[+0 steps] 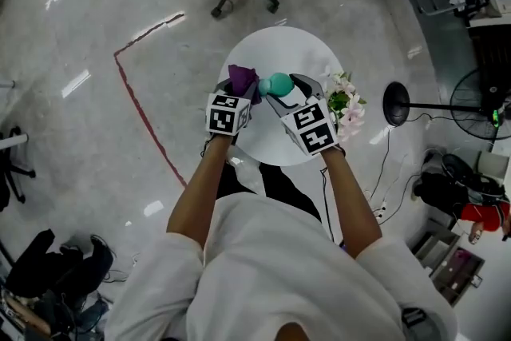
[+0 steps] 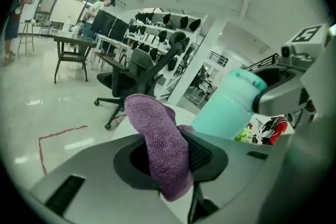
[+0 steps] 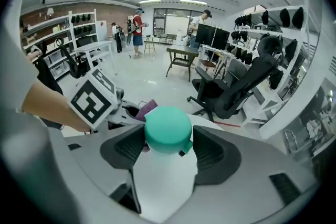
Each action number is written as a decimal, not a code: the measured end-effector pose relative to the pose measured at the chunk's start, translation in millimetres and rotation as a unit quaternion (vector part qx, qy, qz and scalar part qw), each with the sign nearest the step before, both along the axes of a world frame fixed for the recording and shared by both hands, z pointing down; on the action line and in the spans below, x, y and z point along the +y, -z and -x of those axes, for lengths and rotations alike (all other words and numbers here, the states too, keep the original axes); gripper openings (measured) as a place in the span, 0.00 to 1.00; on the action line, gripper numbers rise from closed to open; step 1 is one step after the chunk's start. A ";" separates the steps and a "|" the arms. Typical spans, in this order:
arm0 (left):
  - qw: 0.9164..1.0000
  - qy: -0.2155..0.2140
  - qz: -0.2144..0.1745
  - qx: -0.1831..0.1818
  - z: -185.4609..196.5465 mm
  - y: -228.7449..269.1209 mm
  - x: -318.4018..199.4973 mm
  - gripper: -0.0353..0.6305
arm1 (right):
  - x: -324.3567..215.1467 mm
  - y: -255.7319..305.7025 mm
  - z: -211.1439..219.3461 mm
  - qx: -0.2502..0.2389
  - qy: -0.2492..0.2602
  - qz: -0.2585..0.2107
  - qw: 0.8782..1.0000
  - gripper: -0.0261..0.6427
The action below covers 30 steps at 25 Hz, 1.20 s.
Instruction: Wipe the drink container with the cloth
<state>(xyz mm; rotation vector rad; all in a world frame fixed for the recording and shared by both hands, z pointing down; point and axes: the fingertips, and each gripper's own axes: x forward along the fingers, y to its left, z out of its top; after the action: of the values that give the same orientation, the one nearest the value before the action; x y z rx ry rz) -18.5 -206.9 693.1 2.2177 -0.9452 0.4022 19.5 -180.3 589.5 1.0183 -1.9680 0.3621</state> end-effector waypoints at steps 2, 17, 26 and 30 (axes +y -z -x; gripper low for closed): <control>1.000 -0.004 0.016 -0.010 -0.4 -18.1 0.9 0.24 | 1.2 1.6 0.1 -0.003 -0.010 -0.002 1.000 0.48; 0.997 0.020 0.035 -0.060 9.8 -54.6 10.2 0.24 | 10.1 -1.1 -18.5 -0.045 -0.053 0.008 0.998 0.51; 0.986 0.153 0.012 -0.065 42.2 20.9 64.6 0.24 | 17.6 48.6 -35.6 -0.038 0.256 -0.057 0.964 0.52; 0.979 0.194 -0.009 -0.064 38.9 56.9 92.7 0.24 | 28.9 43.2 -37.9 -0.004 0.430 -0.050 0.902 0.59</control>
<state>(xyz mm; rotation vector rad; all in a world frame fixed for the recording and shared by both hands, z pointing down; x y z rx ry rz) -57.4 -114.2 636.2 1.9761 -1.4219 0.3560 57.4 -151.4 546.3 0.1253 -2.2373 -0.2327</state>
